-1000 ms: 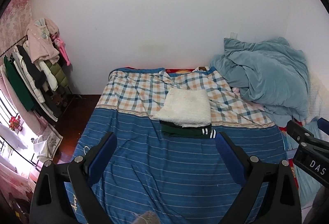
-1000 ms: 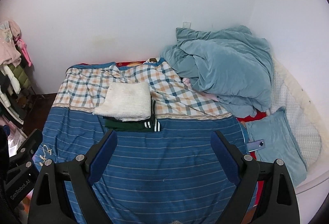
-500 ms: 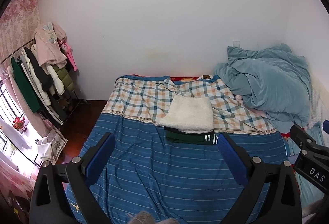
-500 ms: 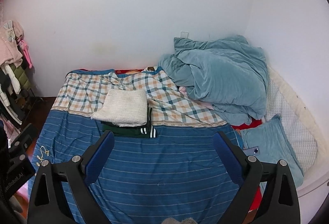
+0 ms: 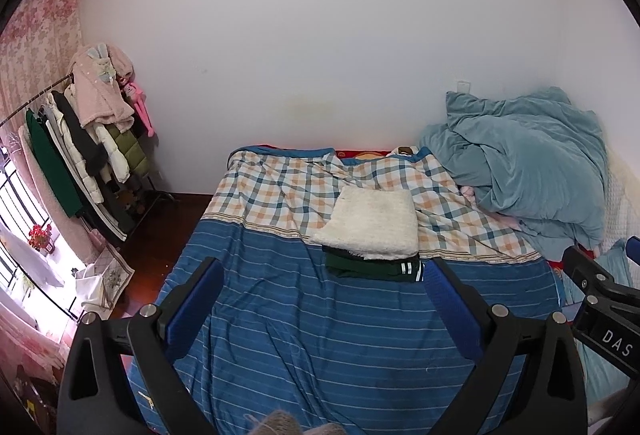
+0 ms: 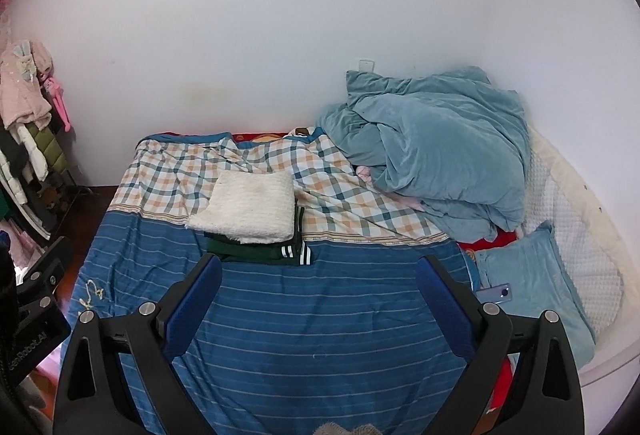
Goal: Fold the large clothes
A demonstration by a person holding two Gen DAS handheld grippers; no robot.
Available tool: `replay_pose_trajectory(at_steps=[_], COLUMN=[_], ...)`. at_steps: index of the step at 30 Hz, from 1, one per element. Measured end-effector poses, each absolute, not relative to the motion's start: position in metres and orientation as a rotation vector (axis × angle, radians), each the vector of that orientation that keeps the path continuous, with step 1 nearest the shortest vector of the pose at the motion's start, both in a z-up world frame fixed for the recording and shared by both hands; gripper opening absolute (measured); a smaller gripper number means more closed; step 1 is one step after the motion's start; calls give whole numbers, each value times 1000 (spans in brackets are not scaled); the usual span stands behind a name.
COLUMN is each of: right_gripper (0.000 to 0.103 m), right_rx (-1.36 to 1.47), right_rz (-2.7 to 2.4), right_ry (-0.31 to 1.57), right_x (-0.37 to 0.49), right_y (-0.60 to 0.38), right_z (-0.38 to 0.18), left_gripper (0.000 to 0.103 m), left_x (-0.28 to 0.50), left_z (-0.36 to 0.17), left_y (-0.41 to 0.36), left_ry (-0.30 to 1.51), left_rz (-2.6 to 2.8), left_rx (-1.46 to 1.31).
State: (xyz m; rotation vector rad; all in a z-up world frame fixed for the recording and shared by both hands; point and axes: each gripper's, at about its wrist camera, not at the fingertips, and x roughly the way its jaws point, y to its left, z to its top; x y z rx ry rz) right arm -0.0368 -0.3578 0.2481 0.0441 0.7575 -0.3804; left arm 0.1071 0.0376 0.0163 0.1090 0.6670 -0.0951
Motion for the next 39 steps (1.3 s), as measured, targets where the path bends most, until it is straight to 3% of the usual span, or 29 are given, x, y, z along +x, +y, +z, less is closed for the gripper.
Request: replay_pose_trajectory(at_steps=[39], right_gripper=[99], right_rx=[56], right_rz=[-356], right_ry=[756], right_x=[-37], right_y=[-353], right_z=[244], left_gripper=[102], left_x=[107], left_z=[26], left_y=[44], left_ry=[661], left_rz=[-105], left_rx=[91])
